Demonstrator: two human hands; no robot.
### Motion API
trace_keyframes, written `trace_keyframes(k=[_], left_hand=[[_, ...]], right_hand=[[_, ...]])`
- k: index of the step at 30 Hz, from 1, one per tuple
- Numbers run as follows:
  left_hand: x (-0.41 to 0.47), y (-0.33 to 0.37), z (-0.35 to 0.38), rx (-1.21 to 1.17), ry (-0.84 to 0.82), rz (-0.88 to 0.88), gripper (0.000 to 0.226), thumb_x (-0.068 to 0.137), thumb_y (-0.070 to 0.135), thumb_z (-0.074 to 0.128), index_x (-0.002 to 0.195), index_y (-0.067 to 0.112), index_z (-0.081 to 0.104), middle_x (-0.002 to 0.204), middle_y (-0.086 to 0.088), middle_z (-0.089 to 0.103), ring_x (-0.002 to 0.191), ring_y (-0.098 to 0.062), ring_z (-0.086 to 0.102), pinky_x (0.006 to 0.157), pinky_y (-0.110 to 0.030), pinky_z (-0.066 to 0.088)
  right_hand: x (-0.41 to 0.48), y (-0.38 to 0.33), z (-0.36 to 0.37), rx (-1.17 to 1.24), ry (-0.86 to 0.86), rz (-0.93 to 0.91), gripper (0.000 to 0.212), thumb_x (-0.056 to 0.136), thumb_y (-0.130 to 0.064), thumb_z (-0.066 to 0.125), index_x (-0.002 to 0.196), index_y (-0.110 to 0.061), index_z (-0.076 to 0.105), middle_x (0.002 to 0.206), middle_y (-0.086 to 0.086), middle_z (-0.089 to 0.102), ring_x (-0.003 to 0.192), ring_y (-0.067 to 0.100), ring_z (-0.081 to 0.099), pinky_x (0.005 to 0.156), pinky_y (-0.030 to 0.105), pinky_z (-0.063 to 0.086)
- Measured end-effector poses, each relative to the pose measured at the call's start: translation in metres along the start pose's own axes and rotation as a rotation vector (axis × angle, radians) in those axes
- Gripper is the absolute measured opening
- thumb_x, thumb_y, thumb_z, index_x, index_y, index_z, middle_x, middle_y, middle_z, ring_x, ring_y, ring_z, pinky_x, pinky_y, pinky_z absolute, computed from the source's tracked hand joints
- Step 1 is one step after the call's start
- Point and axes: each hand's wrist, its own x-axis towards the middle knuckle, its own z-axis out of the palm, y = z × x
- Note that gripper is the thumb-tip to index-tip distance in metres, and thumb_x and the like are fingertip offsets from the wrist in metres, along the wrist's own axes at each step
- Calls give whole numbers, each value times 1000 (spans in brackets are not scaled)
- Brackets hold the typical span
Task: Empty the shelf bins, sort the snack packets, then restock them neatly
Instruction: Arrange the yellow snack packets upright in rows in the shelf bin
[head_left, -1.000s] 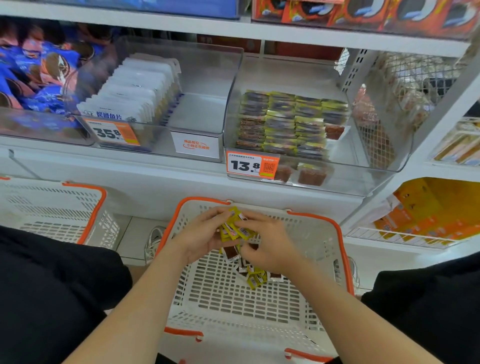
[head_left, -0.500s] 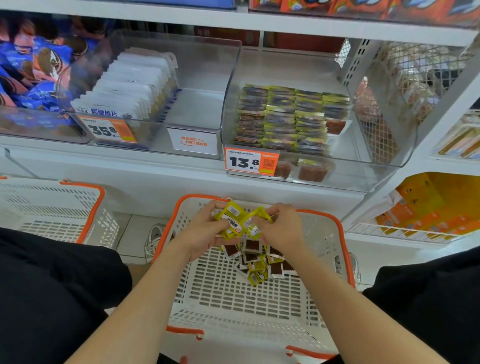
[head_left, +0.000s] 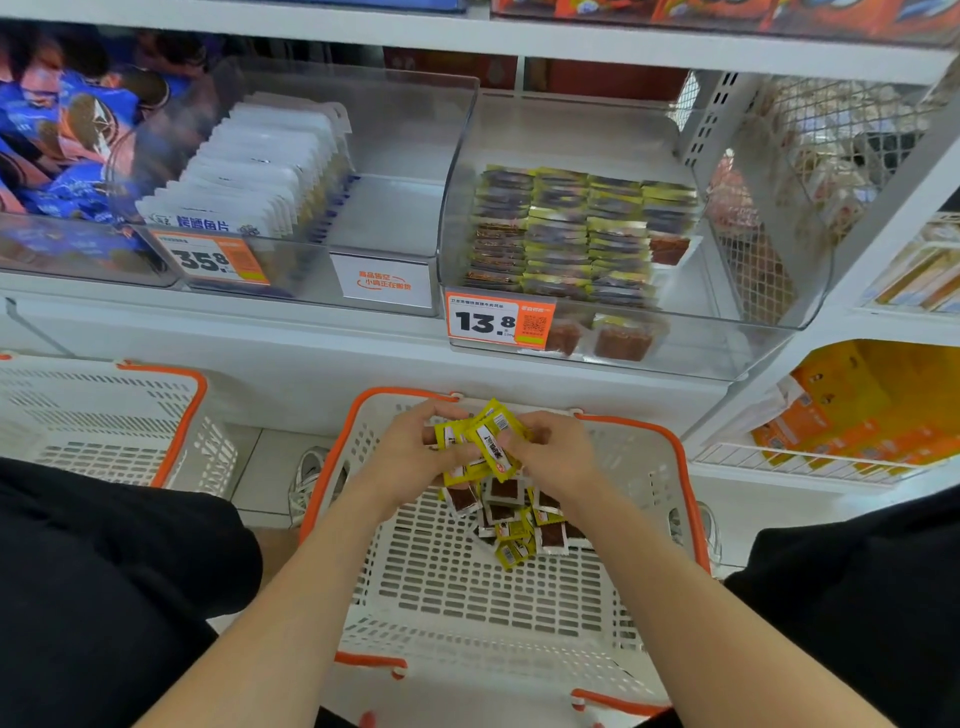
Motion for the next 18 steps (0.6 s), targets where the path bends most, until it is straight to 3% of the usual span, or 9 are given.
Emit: trace_keyframes(k=[2,5,8,11,13,15,18], left_hand=[[0,-1,-2,2,-13,4,26,94,14,78,118,21,70,103,-10,79,93,-33,78,77,-51,65],[-1,1,-3,34,-97,1,21,104,25,65,124,23,70,110,-3,79,101,-26,76,82,-43,62],[-2,-1,-5,23,-108,-17,26,108,36,55,125,26,72,112,-4,79,102,-24,74,87,-43,57],[1,-4,-6,-15,-136,-57,27,110,34,54,124,23,73,115,-9,78,106,-28,74,93,-46,58],[5,-4,-7,-110,-133,-125,27,109,19,50,122,18,74,112,-11,77,101,-28,71,88,-44,57],[7,-4,-7,-218,-147,-180,35,105,10,45,122,15,75,107,-16,74,95,-28,64,83,-42,53],[6,-2,-5,-316,-211,-194,37,106,6,44,131,12,71,124,-20,72,108,-33,68,98,-47,55]], right_hand=[[4,0,-6,-18,-19,-9,10,97,-14,73,98,-19,81,90,-1,80,87,20,77,79,37,63],[7,-1,-17,-123,-107,-92,21,97,-14,73,116,-22,76,101,-4,79,90,9,74,78,26,58],[11,-4,-21,-280,-211,-210,42,99,-20,71,136,-36,63,113,-6,73,103,11,70,85,28,57],[12,-7,-19,-458,-232,-241,43,98,-22,72,139,-32,63,112,-6,69,107,15,67,90,34,55],[11,-8,-20,-388,-175,-156,38,97,-18,72,134,-25,66,106,-10,67,106,17,67,91,35,54],[10,-7,-20,-307,-133,-86,28,98,-14,70,125,-23,65,98,-6,69,95,19,71,81,34,58],[11,-4,-14,2,-109,123,21,100,-10,67,120,-15,62,103,13,76,83,23,75,66,33,60]])
